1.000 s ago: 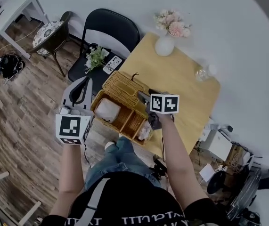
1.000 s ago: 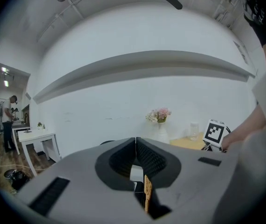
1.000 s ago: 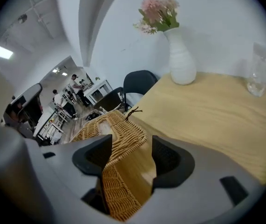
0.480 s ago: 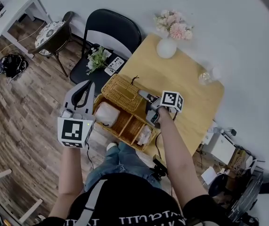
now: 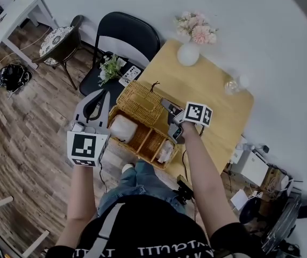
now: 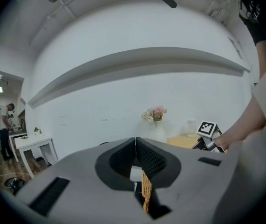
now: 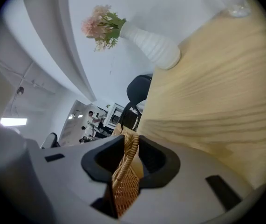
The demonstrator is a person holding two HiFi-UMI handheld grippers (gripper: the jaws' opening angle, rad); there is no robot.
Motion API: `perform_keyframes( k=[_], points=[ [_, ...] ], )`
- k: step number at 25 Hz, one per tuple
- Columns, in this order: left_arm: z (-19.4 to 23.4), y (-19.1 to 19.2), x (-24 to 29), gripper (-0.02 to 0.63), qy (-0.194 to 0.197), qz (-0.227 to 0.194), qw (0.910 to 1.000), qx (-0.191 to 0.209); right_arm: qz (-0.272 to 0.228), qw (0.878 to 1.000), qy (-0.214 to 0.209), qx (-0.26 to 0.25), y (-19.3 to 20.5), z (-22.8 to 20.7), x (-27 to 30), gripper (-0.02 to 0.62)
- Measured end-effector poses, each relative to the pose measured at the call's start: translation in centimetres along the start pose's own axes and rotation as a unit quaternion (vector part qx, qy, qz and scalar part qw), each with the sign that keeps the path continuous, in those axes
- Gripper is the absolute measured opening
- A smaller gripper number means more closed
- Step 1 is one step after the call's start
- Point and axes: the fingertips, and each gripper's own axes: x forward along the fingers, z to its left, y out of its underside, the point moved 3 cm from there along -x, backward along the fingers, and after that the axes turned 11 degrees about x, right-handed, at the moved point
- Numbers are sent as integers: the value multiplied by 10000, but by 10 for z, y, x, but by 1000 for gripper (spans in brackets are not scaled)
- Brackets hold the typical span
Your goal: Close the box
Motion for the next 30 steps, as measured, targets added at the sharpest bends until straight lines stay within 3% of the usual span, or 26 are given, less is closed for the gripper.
perform_keyframes(
  k=[7,13,17,22,24,26,30],
  points=[
    [0,-21,-16,14,42,-303,9995,120,-294,9927,342,-1120,1,35,-16,106],
    [0,-36,-35,14,46,-518,9985,174,-530,9715,649,-2218,12,68,-30,106],
    [-1,-41,-51,14,72,-594,9981,177,-632,9467,893,-3031,26,89,-37,106],
    [-1,-41,-73,14,24,-593,9981,142,-710,8896,1319,-4314,49,113,-46,107],
    [1,-43,-82,14,-35,-666,9977,122,-676,8730,1400,-4622,59,121,-49,105],
    [2,-41,-92,14,-71,-680,9976,98,-618,8650,1383,-4783,70,127,-52,94],
    [3,-40,-110,14,-109,-741,9972,73,-425,8656,1202,-4843,92,137,-60,67]
  ],
)
